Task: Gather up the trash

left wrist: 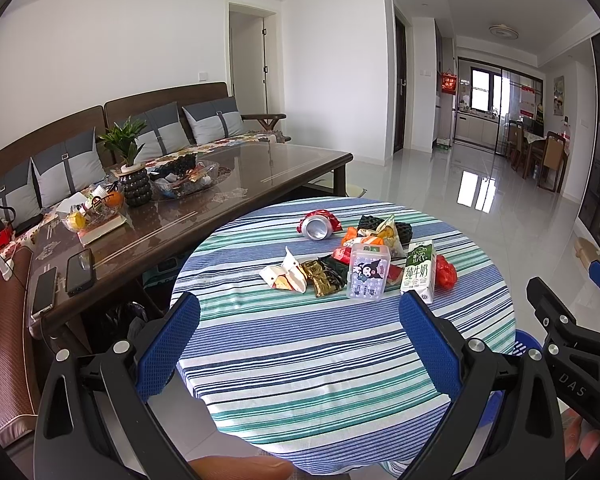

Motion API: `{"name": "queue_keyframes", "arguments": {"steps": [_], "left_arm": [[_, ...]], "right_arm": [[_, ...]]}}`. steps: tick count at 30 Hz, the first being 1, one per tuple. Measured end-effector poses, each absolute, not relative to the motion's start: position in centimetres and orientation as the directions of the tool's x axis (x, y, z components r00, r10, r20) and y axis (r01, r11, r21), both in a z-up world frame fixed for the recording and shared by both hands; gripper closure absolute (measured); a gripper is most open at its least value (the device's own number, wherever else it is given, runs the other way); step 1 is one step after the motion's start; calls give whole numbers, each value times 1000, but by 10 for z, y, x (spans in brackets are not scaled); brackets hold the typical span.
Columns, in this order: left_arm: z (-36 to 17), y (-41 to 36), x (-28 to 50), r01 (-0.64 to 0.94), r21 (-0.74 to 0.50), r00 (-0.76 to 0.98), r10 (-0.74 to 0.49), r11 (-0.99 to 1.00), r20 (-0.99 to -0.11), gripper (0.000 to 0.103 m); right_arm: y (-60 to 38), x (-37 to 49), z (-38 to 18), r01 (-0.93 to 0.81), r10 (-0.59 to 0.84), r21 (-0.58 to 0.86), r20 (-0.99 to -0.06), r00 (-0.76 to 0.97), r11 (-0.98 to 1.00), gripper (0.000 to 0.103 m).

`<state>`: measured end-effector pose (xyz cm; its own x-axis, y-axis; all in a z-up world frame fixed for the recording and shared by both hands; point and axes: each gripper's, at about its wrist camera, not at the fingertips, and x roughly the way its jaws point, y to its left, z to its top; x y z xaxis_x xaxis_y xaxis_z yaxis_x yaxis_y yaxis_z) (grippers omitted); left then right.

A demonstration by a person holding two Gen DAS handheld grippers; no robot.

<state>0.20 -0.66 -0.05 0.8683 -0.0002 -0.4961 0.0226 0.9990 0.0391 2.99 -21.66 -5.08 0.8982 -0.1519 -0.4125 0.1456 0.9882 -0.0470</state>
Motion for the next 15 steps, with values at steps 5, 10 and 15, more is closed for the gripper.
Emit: {"name": "queue_keyframes", "arguments": {"steps": [5, 10, 15], "left_arm": [[0, -7, 2, 23, 39, 868, 0, 999, -497, 4], [-3, -12, 4, 24, 39, 867, -1, 999, -499, 4], [-3, -13, 4, 24, 39, 866, -1, 999, -500, 4]], "right_arm": [[-216, 30, -51, 146, -152, -46, -413, 898, 988, 5], [-217, 30, -51, 147, -154, -49, -415, 897, 988, 5], [-217, 30, -51, 147, -155, -51, -422, 893, 988, 5]]}}
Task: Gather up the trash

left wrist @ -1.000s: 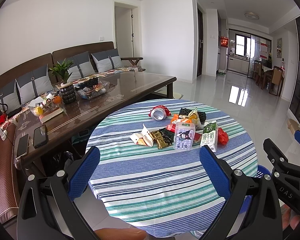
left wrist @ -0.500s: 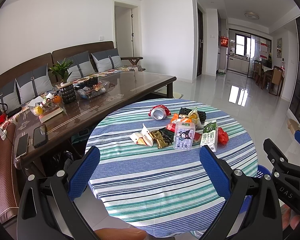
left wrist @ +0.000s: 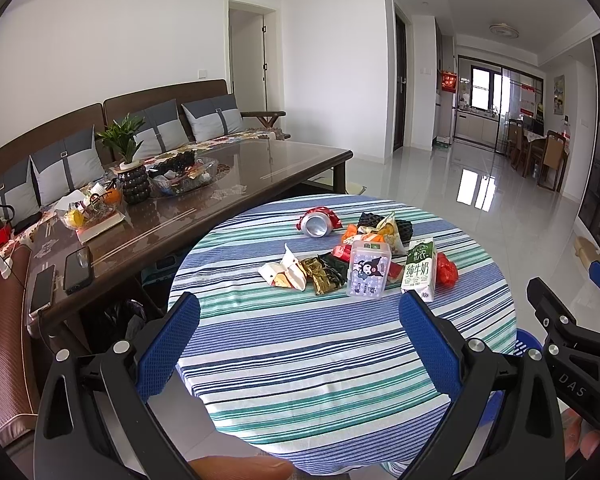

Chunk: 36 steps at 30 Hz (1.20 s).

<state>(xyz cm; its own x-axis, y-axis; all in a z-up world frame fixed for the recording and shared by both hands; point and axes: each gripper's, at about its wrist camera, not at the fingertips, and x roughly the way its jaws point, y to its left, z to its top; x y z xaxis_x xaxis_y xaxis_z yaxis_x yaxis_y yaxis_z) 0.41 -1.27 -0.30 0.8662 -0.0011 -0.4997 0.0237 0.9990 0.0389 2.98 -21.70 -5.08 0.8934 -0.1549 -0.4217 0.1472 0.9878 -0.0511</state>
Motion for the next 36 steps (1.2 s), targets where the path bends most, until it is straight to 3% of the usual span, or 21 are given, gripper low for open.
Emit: {"name": "queue_keyframes", "arguments": {"steps": [22, 31, 36], "left_arm": [[-28, -21, 4, 26, 42, 852, 0, 999, -524, 4], [-37, -18, 21, 28, 42, 820, 1, 999, -572, 4], [-67, -9, 48, 51, -14, 750, -47, 999, -660, 4]], "right_arm": [[-221, 30, -56, 149, -157, -53, -437, 886, 987, 5], [-226, 38, -76, 154, -165, -63, -483, 860, 986, 5], [-231, 51, -94, 150, -152, -48, -536, 830, 988, 5]]}}
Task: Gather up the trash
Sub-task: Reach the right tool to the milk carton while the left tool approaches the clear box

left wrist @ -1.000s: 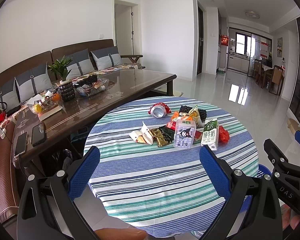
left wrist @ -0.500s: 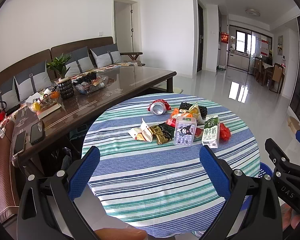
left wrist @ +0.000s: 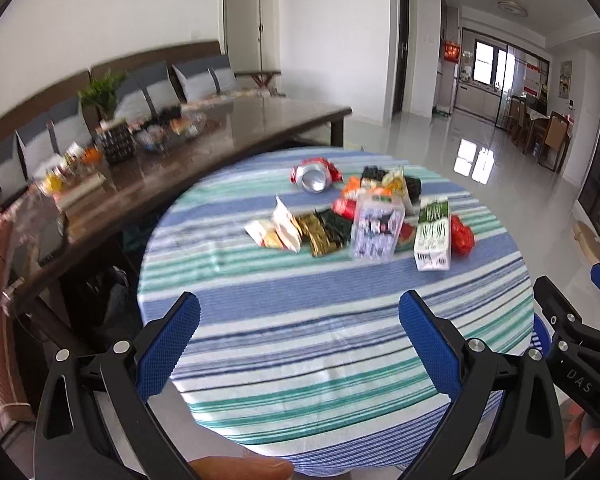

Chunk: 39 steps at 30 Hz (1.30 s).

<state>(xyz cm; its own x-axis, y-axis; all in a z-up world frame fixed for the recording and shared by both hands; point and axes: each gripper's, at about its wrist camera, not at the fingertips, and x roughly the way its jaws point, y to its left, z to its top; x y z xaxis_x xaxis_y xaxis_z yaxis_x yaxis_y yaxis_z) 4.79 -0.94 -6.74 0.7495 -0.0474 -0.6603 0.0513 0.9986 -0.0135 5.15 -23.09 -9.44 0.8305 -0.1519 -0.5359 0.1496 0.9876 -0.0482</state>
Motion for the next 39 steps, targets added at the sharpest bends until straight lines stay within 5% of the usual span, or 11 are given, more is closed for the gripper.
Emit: {"name": "queue_keyframes", "arguments": {"steps": [9, 21, 34, 39], "left_arm": [[-153, 0, 102, 54, -31, 595, -56, 998, -802, 4], [-185, 5, 165, 56, 30, 554, -6, 998, -833, 4], [-184, 9, 184, 46, 16, 550, -12, 999, -835, 4], [-174, 4, 183, 155, -71, 559, -147, 985, -816, 5]], "right_arm": [[-238, 83, -143, 134, -124, -36, -666, 735, 990, 5], [-225, 154, -187, 54, -6, 33, -808, 589, 998, 5], [-236, 201, -166, 44, 88, 152, -762, 642, 987, 5], [-255, 223, -163, 48, 188, 281, -750, 634, 959, 9]]}}
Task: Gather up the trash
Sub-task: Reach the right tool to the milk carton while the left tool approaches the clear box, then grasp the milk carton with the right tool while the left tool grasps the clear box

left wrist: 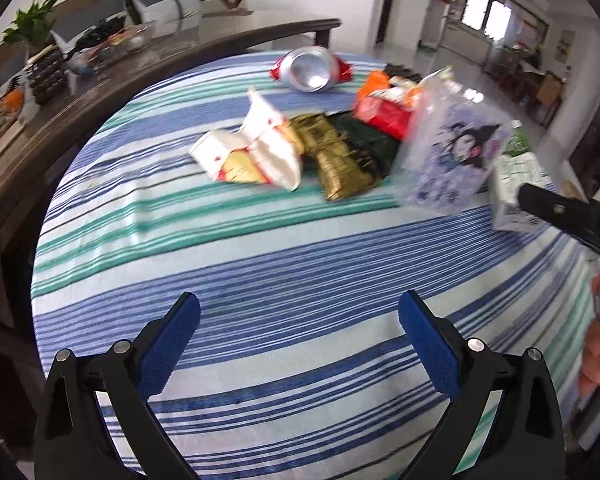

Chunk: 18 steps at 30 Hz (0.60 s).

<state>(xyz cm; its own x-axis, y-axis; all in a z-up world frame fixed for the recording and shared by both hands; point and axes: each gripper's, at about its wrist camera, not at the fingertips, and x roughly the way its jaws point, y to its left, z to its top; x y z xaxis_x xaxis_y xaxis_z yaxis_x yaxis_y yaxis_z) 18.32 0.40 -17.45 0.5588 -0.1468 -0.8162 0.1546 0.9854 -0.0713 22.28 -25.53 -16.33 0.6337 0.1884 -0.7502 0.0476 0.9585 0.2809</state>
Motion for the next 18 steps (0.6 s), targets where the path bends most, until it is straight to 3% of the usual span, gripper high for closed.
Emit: {"name": "queue_keyframes", "arguments": {"steps": [1, 2, 4, 7, 14, 18], "left_arm": [[-171, 3, 184, 168, -79, 566, -162, 983, -808, 5], [-166, 1, 185, 193, -88, 575, -185, 977, -797, 5], [-156, -3, 190, 243, -94, 582, -222, 966, -782, 5], [-138, -14, 201, 343, -97, 579, -292, 934, -761, 5], [-97, -66, 233, 593, -1, 594, -438, 805, -674, 5], [-106, -95, 256, 718, -21, 478, -515, 696, -712, 5]], "right_arm": [[-259, 225, -165, 50, 202, 299, -749, 631, 953, 18], [-262, 227, -167, 56, 219, 323, -750, 624, 945, 35], [-268, 231, -168, 51, 272, 384, -735, 621, 922, 46], [-267, 226, -161, 20, 289, 387, -721, 629, 922, 54], [-276, 175, -141, -19, 222, 275, -732, 644, 961, 57], [-286, 151, -144, 9, 169, 227, -748, 642, 974, 58]]}}
